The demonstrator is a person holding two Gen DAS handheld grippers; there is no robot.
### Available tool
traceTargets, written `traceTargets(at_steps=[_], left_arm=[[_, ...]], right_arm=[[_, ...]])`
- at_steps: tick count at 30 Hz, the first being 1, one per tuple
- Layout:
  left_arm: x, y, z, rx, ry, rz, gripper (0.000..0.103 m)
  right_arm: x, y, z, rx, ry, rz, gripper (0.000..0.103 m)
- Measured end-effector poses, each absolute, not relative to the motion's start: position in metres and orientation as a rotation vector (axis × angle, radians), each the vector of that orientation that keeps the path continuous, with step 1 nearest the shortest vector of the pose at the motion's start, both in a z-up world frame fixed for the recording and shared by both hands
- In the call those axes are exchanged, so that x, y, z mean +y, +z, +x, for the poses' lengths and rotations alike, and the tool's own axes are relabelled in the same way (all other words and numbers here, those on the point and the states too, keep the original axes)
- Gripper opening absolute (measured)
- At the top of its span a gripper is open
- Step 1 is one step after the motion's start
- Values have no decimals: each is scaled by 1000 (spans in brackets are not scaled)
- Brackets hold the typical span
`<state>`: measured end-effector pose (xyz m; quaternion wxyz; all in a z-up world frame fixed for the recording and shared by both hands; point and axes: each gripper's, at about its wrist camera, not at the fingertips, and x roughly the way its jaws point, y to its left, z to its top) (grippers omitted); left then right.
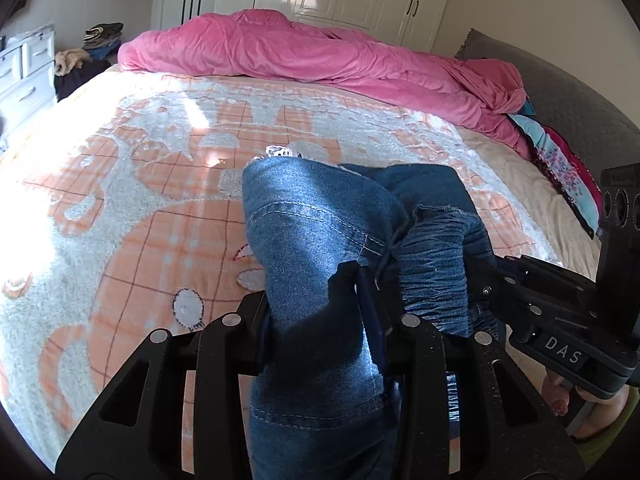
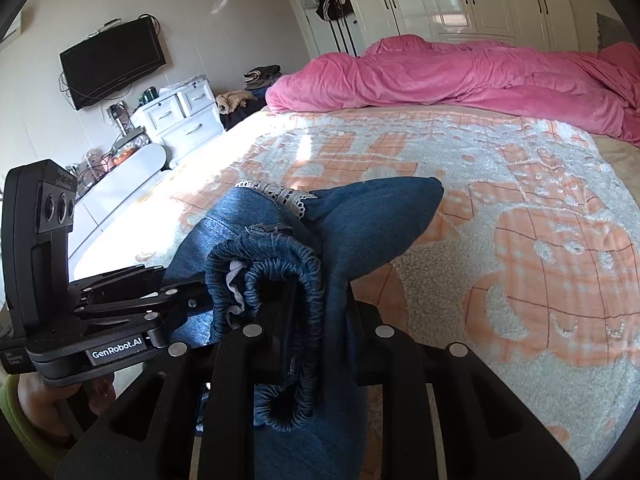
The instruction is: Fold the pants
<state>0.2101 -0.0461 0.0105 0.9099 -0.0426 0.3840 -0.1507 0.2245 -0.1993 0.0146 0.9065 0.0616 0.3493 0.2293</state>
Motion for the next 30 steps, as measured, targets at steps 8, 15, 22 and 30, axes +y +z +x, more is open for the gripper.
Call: traceTargets(at_steps=[8, 15, 22, 30], left_arm=[[-35, -15, 217, 834, -286, -105, 31], [-24, -37, 219, 865, -262, -127, 51], [-21, -43, 219, 866, -262, -137, 53], [-21, -38, 217, 865, -256, -134, 58]], right_arm=[[-207, -17, 238, 832, 400, 143, 24], [-225, -42, 245, 914, 299, 157, 46], [-223, -46, 245, 914, 278, 141, 48], [-227, -40, 242, 916, 248, 142, 61]])
